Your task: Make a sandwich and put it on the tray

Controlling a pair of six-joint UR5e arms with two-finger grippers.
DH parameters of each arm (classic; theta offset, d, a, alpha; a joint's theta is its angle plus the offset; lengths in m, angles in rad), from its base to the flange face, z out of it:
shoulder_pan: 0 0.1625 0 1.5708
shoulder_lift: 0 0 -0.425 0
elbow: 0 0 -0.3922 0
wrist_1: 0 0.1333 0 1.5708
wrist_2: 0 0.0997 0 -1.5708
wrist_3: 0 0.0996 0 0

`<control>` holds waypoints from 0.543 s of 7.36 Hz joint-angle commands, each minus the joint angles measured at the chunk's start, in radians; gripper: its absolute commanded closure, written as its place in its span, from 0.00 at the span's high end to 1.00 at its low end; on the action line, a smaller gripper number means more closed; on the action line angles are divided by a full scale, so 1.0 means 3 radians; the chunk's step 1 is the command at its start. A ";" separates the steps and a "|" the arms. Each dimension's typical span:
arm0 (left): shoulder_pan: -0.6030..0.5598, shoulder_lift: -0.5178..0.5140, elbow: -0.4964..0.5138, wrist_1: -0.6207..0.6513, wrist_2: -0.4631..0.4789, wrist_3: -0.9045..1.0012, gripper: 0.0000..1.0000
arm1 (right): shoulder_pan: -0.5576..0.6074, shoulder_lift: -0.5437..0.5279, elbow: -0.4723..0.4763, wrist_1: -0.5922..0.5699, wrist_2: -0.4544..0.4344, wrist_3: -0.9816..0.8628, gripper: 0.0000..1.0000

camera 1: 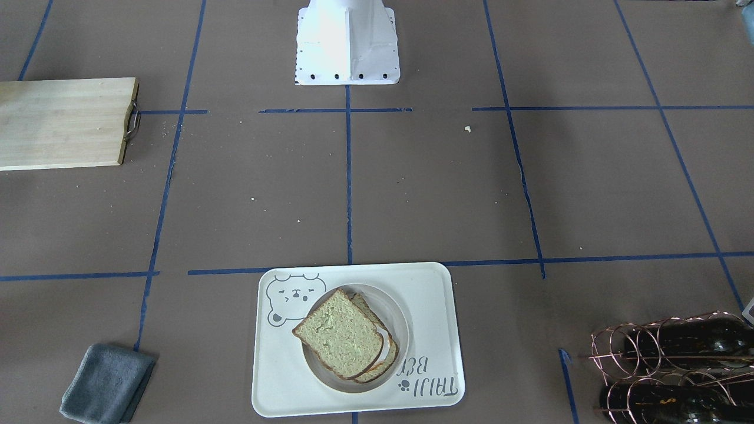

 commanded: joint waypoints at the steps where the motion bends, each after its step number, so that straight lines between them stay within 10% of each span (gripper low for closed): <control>1: -0.0048 -0.0006 -0.0024 0.0522 -0.0031 0.0027 1.00 | 0.0000 -0.0001 -0.0001 -0.0001 0.0007 0.0000 1.00; 4: -0.0068 0.0024 -0.0100 0.0493 -0.0026 0.0032 1.00 | 0.0000 -0.0001 0.0004 0.0005 0.0007 0.0000 1.00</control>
